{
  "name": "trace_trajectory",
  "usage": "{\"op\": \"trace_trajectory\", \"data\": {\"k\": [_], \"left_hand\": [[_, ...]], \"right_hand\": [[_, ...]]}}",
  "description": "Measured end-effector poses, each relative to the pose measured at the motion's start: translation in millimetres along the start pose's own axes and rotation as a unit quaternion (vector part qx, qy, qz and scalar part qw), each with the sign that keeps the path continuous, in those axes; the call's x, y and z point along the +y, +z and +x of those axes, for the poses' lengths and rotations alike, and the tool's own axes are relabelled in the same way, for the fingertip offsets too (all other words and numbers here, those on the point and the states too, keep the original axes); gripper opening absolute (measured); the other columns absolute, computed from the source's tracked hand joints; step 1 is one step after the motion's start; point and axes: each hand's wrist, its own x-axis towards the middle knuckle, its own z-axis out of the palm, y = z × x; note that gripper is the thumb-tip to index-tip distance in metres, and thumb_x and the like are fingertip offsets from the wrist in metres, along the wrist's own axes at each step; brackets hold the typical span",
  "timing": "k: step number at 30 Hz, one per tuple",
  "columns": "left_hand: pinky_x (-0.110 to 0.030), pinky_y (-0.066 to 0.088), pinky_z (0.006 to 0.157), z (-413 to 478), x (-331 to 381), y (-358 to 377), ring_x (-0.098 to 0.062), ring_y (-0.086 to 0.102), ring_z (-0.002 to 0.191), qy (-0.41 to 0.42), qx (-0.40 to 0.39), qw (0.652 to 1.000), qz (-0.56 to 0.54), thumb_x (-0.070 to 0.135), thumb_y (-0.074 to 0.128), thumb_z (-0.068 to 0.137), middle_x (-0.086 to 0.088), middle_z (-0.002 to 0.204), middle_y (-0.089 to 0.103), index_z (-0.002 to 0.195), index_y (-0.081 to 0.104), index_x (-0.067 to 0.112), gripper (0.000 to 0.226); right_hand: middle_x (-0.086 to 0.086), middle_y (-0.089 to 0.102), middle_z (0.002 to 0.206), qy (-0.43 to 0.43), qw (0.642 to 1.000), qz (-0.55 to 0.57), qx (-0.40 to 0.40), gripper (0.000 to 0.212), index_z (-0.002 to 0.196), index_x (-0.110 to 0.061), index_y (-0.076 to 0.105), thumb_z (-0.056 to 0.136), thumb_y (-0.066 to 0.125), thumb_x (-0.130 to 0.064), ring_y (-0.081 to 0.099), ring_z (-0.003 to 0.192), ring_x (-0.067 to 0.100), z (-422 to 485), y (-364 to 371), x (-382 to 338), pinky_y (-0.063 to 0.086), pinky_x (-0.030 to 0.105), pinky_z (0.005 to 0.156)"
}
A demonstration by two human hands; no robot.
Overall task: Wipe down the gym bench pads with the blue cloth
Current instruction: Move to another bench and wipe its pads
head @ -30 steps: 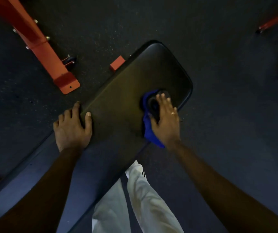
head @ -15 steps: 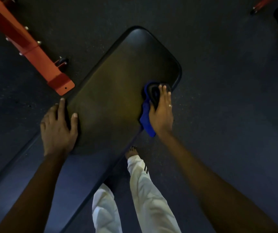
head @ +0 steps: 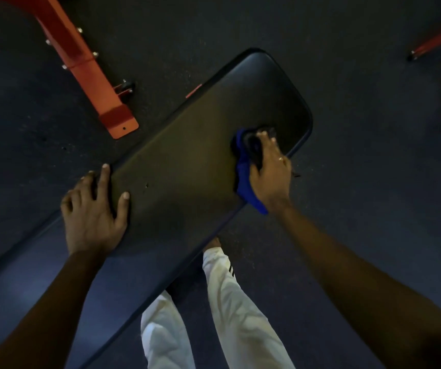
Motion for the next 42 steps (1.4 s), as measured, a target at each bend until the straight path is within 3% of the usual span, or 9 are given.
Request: {"op": "trace_trajectory", "data": {"k": [2, 4, 10, 16, 22, 28, 35, 39, 42], "left_hand": [[-0.058, 0.03, 0.112, -0.1, -0.8, 0.8, -0.044, 0.041, 0.137, 0.001, 0.003, 1.0, 0.005, 0.061, 0.025, 0.101, -0.026, 0.153, 0.039, 0.163, 0.019, 0.022, 0.074], [-0.058, 0.03, 0.112, -0.8, -3.4, 0.5, -0.044, 0.041, 0.136, 0.008, 0.0, 1.0, 0.004, 0.061, 0.025, 0.101, -0.025, 0.152, 0.039, 0.163, 0.019, 0.021, 0.074], [-0.057, 0.029, 0.116, -1.7, -11.2, -0.1, -0.041, 0.036, 0.143, 0.021, -0.008, 1.0, -0.015, 0.062, 0.026, 0.101, -0.024, 0.155, 0.037, 0.163, 0.022, 0.023, 0.073], [-0.06, 0.032, 0.109, -26.3, -47.6, -2.7, -0.046, 0.04, 0.137, -0.042, 0.0, 0.999, 0.005, 0.062, 0.025, 0.101, -0.028, 0.148, 0.043, 0.162, 0.024, 0.023, 0.072], [-0.057, 0.032, 0.109, -24.2, -48.9, -3.5, -0.041, 0.045, 0.134, -0.023, -0.012, 1.0, 0.008, 0.06, 0.024, 0.103, -0.023, 0.147, 0.048, 0.161, 0.027, 0.018, 0.071], [-0.055, 0.032, 0.111, -25.8, -53.8, -3.9, -0.038, 0.047, 0.131, -0.019, -0.013, 1.0, -0.014, 0.06, 0.025, 0.104, -0.022, 0.144, 0.05, 0.16, 0.027, 0.019, 0.071], [-0.056, 0.032, 0.112, -26.5, -55.7, -4.6, -0.038, 0.047, 0.132, -0.015, -0.012, 0.999, -0.033, 0.059, 0.031, 0.104, -0.021, 0.144, 0.051, 0.16, 0.028, 0.02, 0.069], [-0.057, 0.032, 0.111, -25.4, -55.0, -2.4, -0.038, 0.048, 0.131, -0.012, -0.011, 0.999, -0.029, 0.059, 0.031, 0.104, -0.022, 0.143, 0.051, 0.16, 0.029, 0.019, 0.069], [-0.058, 0.032, 0.112, -24.5, -56.0, -1.8, -0.039, 0.048, 0.132, -0.016, -0.017, 0.999, -0.031, 0.06, 0.03, 0.103, -0.022, 0.144, 0.05, 0.16, 0.027, 0.02, 0.069]], "right_hand": [[0.009, 0.04, 0.159, 0.096, 0.994, 0.011, 0.047, 0.066, 0.156, -0.015, 0.035, 0.095, 0.059, -0.021, 0.033, 0.15, 0.028, 22.7, 2.3, -16.9, 0.032, 0.053, 0.117], [0.015, 0.046, 0.155, 0.092, 0.994, 0.001, 0.066, 0.065, 0.153, -0.01, 0.041, 0.092, 0.062, -0.021, 0.042, 0.144, 0.035, 22.9, 12.9, -49.4, 0.035, 0.053, 0.116], [0.005, 0.048, 0.155, -0.263, 0.961, -0.042, -0.067, 0.069, 0.149, -0.015, 0.048, 0.083, 0.054, -0.031, 0.044, 0.144, 0.028, 11.7, 35.0, -104.2, 0.04, 0.049, 0.114], [0.007, 0.042, 0.159, -0.084, 0.995, -0.047, -0.004, 0.066, 0.154, -0.014, 0.04, 0.093, 0.057, -0.034, 0.033, 0.15, 0.027, 45.6, 44.0, -148.4, 0.025, 0.047, 0.122], [0.008, 0.056, 0.147, -0.342, 0.927, -0.094, -0.124, 0.066, 0.146, -0.013, 0.052, 0.084, 0.06, -0.035, 0.048, 0.14, 0.028, 22.5, 53.6, -179.6, 0.034, 0.044, 0.118], [0.013, 0.053, 0.149, -0.094, 0.99, -0.102, -0.02, 0.065, 0.148, -0.01, 0.048, 0.092, 0.056, -0.042, 0.042, 0.144, 0.03, 43.0, 52.4, -184.9, 0.031, 0.047, 0.12], [0.013, 0.058, 0.143, -0.251, 0.956, -0.095, -0.121, 0.064, 0.144, -0.011, 0.051, 0.087, 0.065, -0.035, 0.052, 0.136, 0.028, 12.2, 47.5, -195.6, 0.04, 0.046, 0.116], [0.01, 0.058, 0.143, -0.085, 0.994, -0.068, -0.032, 0.066, 0.145, -0.012, 0.05, 0.088, 0.056, -0.046, 0.054, 0.133, 0.024, 51.3, 37.3, -177.8, 0.042, 0.045, 0.114], [0.011, 0.056, 0.146, -0.095, 0.992, -0.076, 0.019, 0.067, 0.145, -0.012, 0.051, 0.089, 0.061, -0.046, 0.051, 0.137, 0.029, 11.3, 61.7, -189.6, 0.039, 0.046, 0.117]]}}
